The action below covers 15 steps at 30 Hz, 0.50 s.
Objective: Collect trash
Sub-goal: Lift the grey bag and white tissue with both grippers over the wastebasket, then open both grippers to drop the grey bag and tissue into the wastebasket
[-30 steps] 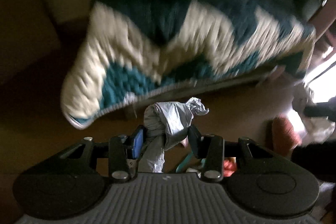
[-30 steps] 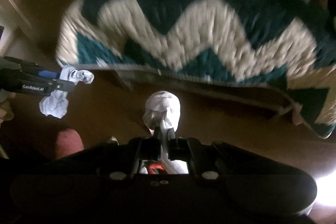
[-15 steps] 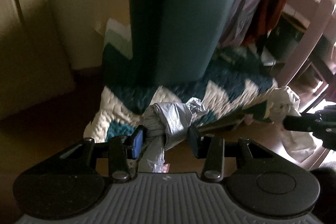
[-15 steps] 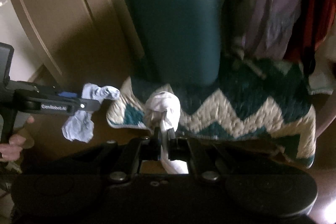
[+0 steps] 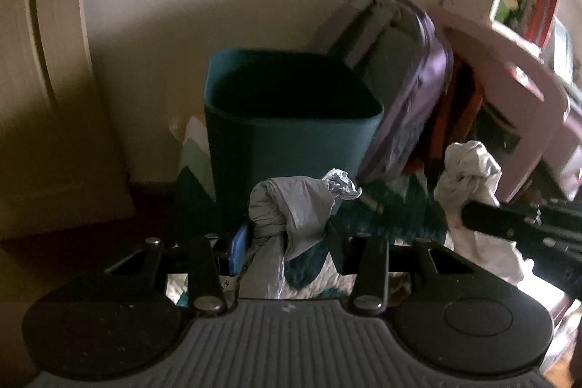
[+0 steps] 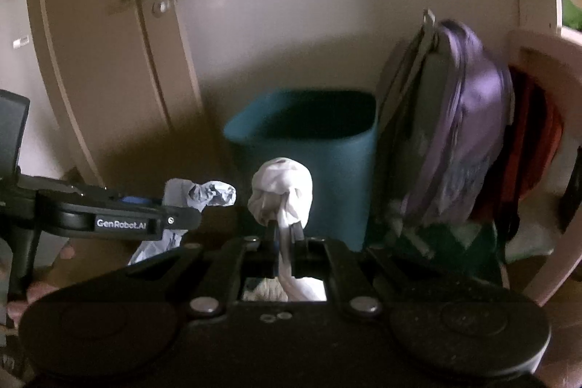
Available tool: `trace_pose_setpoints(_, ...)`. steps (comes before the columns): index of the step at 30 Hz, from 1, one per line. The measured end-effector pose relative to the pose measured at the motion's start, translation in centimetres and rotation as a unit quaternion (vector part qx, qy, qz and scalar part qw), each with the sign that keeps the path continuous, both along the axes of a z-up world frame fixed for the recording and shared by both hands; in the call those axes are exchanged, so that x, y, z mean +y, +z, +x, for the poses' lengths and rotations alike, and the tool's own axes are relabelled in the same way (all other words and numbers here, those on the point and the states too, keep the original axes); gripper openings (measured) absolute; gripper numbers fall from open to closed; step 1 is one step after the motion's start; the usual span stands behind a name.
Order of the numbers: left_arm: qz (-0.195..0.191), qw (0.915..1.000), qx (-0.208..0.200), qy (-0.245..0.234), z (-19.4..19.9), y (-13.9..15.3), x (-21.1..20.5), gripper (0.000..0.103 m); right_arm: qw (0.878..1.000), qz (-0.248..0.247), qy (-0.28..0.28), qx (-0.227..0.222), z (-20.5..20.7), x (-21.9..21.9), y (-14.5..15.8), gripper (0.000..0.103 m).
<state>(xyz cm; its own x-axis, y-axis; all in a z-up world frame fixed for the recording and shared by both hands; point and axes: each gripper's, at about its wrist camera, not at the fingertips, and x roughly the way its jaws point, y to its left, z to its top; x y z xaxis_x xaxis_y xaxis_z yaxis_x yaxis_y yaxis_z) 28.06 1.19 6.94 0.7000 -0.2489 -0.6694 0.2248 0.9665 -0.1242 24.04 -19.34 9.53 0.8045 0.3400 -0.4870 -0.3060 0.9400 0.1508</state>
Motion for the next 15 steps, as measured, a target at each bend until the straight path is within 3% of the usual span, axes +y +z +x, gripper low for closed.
trace_pose_setpoints(6,-0.029,0.999,-0.01,0.034,4.3,3.4,-1.0,0.044,0.999,-0.003,-0.02,-0.042,3.8,0.4,2.9,0.004)
trace_pose_setpoints(15,-0.059,0.9962,-0.013,0.062,11.5,5.2,-2.1,0.044,0.998,-0.004,-0.039,-0.051,11.5,1.6,4.9,0.004)
